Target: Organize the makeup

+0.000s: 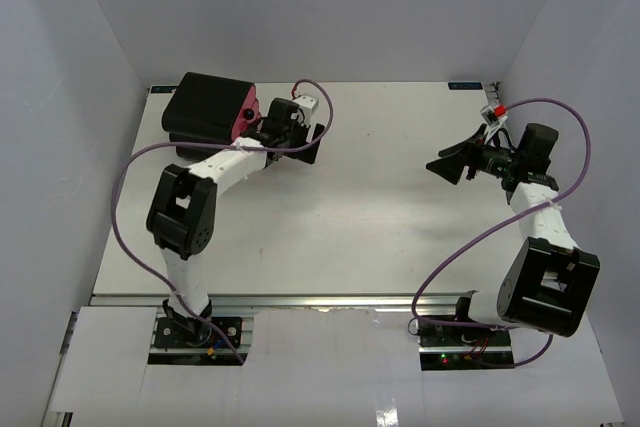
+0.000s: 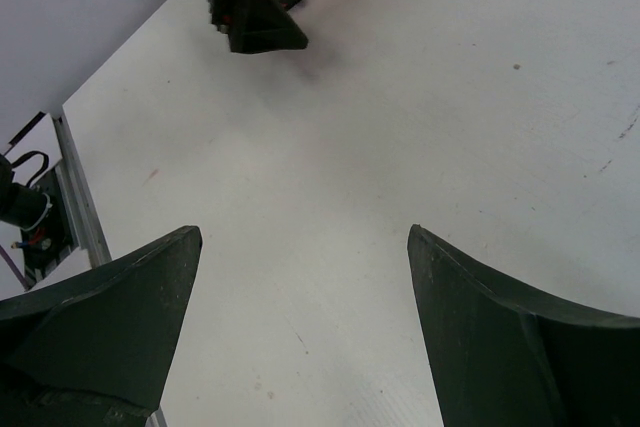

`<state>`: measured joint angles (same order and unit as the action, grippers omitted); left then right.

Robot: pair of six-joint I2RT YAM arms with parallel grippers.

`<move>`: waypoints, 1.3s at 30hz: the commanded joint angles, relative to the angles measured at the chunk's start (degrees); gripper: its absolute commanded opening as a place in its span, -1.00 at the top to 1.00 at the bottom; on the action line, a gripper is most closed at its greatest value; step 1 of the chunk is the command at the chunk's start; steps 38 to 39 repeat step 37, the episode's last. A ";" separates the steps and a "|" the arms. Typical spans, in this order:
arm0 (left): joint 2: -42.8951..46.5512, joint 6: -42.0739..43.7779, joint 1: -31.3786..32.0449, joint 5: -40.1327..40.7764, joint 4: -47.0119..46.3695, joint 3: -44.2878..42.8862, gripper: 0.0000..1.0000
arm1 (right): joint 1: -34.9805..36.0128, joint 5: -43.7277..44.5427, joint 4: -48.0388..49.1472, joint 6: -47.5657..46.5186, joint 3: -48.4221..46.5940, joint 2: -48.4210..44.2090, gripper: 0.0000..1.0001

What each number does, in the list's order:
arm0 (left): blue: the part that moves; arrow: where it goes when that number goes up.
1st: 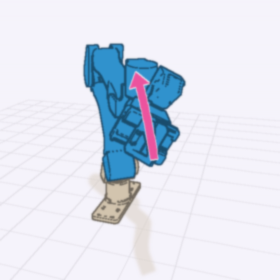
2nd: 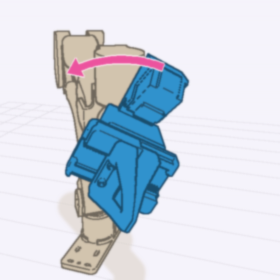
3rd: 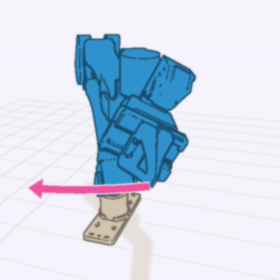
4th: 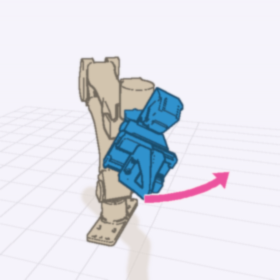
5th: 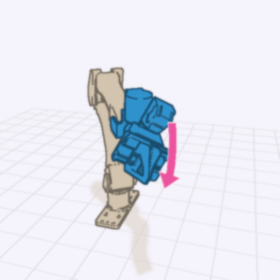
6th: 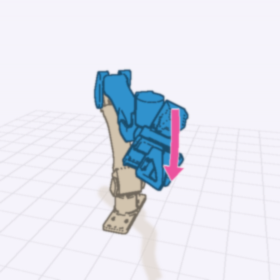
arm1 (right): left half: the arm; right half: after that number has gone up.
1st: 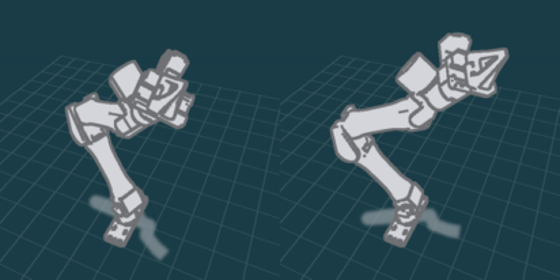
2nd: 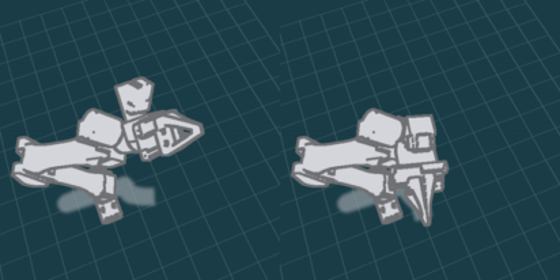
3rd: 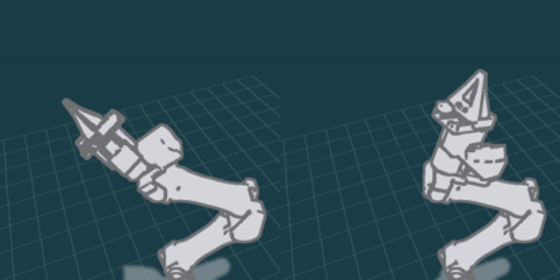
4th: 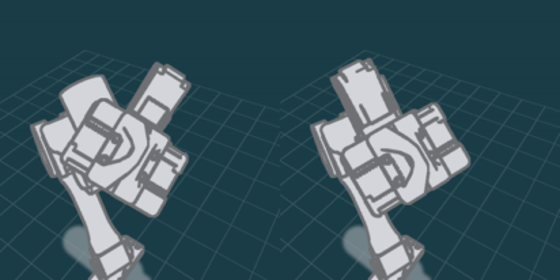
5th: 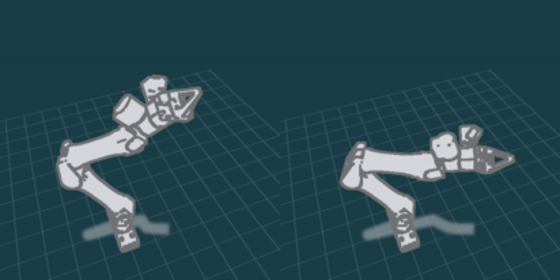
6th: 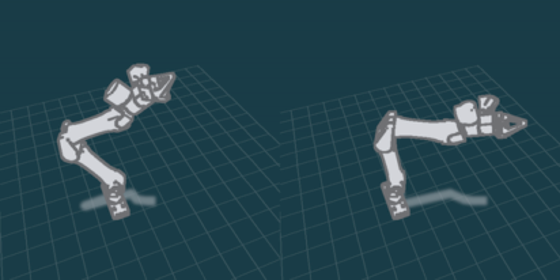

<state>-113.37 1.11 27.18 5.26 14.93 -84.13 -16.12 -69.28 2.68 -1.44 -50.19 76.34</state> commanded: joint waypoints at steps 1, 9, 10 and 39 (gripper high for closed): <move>17.16 -7.26 0.59 -22.27 -4.82 7.39 -0.96 | -0.32 4.16 -13.48 -12.87 -4.48 -1.26 -0.81; 44.46 -17.22 -3.83 -39.50 -14.67 29.15 -0.96 | -0.23 28.13 -20.64 -16.16 -5.42 -8.30 -0.80; 49.27 -17.52 -4.23 -39.95 -16.11 32.71 -0.96 | -0.23 29.85 -20.97 -16.23 -5.12 -9.14 -0.80; 76.41 -11.39 -6.00 -25.61 -10.93 48.27 -0.96 | -3.22 44.57 -9.01 -1.81 11.47 -28.70 -0.80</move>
